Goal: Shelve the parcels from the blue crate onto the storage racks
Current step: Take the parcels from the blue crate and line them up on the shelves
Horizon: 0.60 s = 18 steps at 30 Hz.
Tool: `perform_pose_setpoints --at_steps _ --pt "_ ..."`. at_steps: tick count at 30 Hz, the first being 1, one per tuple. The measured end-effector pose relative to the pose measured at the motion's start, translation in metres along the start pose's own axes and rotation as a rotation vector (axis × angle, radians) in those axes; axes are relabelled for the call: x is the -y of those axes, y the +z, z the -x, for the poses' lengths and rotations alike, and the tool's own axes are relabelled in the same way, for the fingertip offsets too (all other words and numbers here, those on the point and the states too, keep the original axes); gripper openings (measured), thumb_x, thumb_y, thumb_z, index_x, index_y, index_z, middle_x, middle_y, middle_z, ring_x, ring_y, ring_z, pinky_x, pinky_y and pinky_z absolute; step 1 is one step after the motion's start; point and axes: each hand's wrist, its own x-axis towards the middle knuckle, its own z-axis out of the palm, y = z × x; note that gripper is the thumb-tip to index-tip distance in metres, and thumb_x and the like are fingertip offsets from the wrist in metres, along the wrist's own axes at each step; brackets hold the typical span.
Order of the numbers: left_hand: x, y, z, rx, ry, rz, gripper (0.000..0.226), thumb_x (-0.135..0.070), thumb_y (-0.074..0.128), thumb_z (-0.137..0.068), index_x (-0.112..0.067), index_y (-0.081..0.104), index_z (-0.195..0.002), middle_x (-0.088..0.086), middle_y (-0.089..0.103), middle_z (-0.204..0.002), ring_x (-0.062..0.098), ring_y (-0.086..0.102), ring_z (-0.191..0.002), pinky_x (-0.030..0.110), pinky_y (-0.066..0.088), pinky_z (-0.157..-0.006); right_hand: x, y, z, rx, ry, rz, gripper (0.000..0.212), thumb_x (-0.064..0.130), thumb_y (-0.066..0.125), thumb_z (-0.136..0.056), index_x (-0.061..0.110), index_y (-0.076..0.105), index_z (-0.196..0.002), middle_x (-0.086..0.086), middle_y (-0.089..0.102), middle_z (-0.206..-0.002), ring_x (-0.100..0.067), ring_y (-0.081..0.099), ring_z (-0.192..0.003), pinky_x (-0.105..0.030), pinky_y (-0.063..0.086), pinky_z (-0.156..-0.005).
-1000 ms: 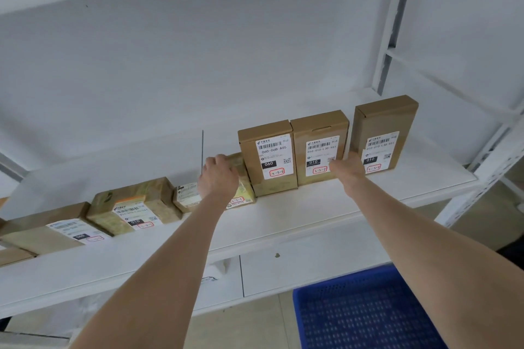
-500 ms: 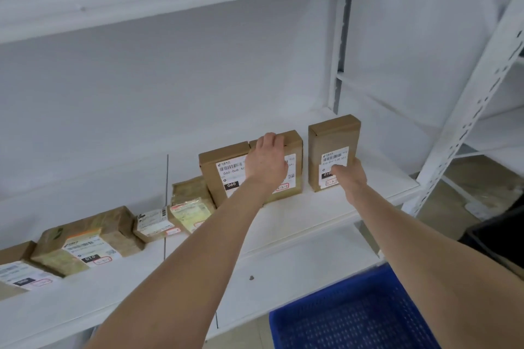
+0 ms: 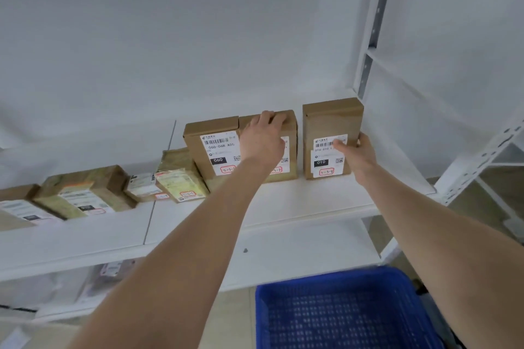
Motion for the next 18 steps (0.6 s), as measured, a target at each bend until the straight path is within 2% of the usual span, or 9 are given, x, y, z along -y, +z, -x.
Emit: perform_pose_setpoints --at_steps 2,4,9,12,18 --pt "0.0 0.001 0.003 0.0 -0.008 -0.001 0.053 -0.011 0.05 -0.087 -0.022 0.041 -0.138 0.0 0.043 -0.139 0.023 0.043 -0.123 0.032 0.04 -0.096 -0.008 0.01 0.0 0.042 0.008 -0.008 0.059 0.015 0.073 -0.082 0.015 0.045 -0.134 -0.003 0.064 -0.12 -0.023 0.064 -0.105 -0.039 0.052 -0.091" --pt "0.002 0.002 0.005 0.005 -0.008 -0.005 0.053 -0.013 0.05 -0.088 -0.024 0.04 -0.139 -0.001 0.042 -0.14 0.022 0.042 -0.125 0.031 0.039 -0.097 -0.016 0.015 -0.002 0.047 0.019 -0.017 0.06 0.015 0.072 -0.083 0.016 0.044 -0.136 -0.002 0.063 -0.122 -0.023 0.063 -0.107 -0.044 0.05 -0.095" --pt "0.004 0.002 0.004 0.006 -0.005 -0.006 0.056 -0.015 0.051 -0.09 -0.027 0.036 -0.142 -0.004 0.036 -0.145 0.018 0.037 -0.131 0.029 0.037 -0.101 -0.013 0.018 -0.008 0.083 0.034 -0.038 0.057 0.011 0.068 -0.086 0.015 0.042 -0.136 -0.003 0.061 -0.123 -0.027 0.062 -0.109 -0.051 0.049 -0.095" --pt "0.004 0.003 0.004 0.011 -0.007 0.005 0.058 -0.013 0.05 -0.09 -0.027 0.033 -0.144 -0.006 0.033 -0.148 0.017 0.034 -0.134 0.03 0.037 -0.101 -0.01 0.024 -0.011 0.077 0.016 -0.021 0.051 0.009 0.064 -0.088 0.015 0.043 -0.133 0.001 0.062 -0.115 -0.026 0.061 -0.11 -0.047 0.049 -0.097" --pt "0.005 0.008 0.004 -0.006 0.004 0.0 0.062 -0.01 0.05 -0.089 -0.025 0.031 -0.147 -0.003 0.031 -0.15 0.02 0.032 -0.136 0.032 0.035 -0.105 -0.017 0.029 -0.011 0.02 -0.037 0.034 0.056 0.016 0.065 -0.086 0.019 0.041 -0.137 0.002 0.063 -0.117 -0.023 0.06 -0.11 -0.042 0.047 -0.099"
